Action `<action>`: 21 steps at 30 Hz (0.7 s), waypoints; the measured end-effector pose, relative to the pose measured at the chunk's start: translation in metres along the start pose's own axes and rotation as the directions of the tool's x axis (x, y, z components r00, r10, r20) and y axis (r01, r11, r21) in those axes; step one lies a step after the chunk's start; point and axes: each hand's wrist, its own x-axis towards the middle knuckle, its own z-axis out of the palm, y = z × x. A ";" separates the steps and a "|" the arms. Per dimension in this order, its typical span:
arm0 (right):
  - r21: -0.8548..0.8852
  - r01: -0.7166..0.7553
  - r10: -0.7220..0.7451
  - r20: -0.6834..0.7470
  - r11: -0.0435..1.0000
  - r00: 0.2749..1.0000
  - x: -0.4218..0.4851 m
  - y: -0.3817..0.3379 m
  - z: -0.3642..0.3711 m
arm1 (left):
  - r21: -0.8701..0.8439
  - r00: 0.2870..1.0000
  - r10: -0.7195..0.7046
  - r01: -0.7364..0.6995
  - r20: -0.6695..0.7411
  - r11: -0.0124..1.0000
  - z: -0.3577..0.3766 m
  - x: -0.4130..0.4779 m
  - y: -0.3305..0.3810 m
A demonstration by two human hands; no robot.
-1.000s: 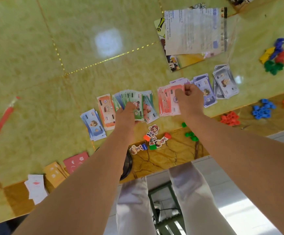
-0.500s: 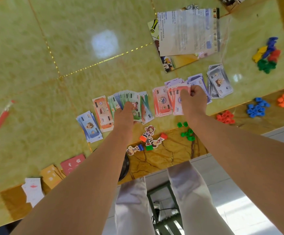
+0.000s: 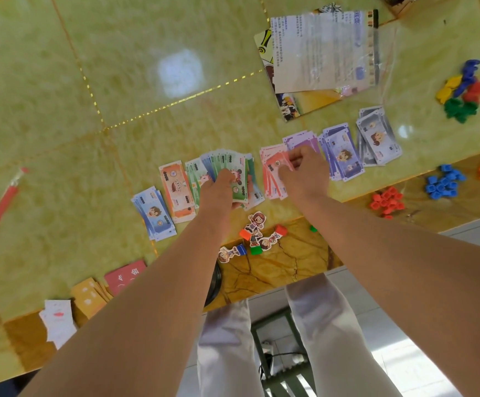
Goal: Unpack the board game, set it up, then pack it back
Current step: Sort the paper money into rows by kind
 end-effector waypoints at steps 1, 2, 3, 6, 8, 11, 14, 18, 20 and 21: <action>-0.032 0.003 -0.004 -0.023 0.999 1.000 0.000 0.000 0.002 | -0.005 1.000 0.002 -0.002 0.010 1.000 0.000 0.001 -0.001; -0.064 0.007 -0.010 -0.038 0.998 0.999 0.000 0.000 0.005 | -0.016 1.000 0.009 -0.009 0.019 1.000 -0.001 0.002 -0.002; -0.100 0.014 -0.019 -0.048 0.995 0.999 0.000 0.000 0.006 | -0.020 0.999 0.019 -0.018 0.026 1.000 -0.001 0.003 -0.002; -0.177 0.007 -0.021 -0.075 0.984 0.997 -0.002 -0.002 0.009 | -0.028 0.998 0.033 -0.032 0.051 0.999 -0.002 0.007 -0.004; -0.244 -0.006 -0.018 -0.095 0.970 0.995 -0.003 -0.004 0.010 | -0.038 0.998 0.033 -0.031 0.059 0.999 -0.004 0.007 -0.004; -0.390 0.016 -0.061 -0.103 0.920 0.993 -0.002 -0.006 0.011 | -0.050 0.997 0.024 -0.021 0.071 0.999 -0.004 0.006 -0.003; -0.332 0.034 -0.074 -0.109 0.943 0.991 -0.004 -0.012 0.006 | -0.058 0.996 0.030 -0.025 0.078 0.998 -0.005 0.003 -0.001; -0.074 0.065 -0.069 -0.049 0.995 0.996 -0.011 -0.013 0.002 | -0.073 0.995 0.043 -0.036 0.092 0.997 -0.007 -0.002 0.003; 0.129 0.070 -0.077 0.050 0.989 0.996 -0.017 -0.017 0.003 | -0.073 0.992 0.052 -0.044 0.115 0.996 -0.009 -0.005 0.003; 0.205 0.050 -0.078 0.130 0.977 0.988 -0.021 -0.020 0.002 | -0.072 0.989 0.061 -0.052 0.133 0.996 -0.010 -0.008 0.003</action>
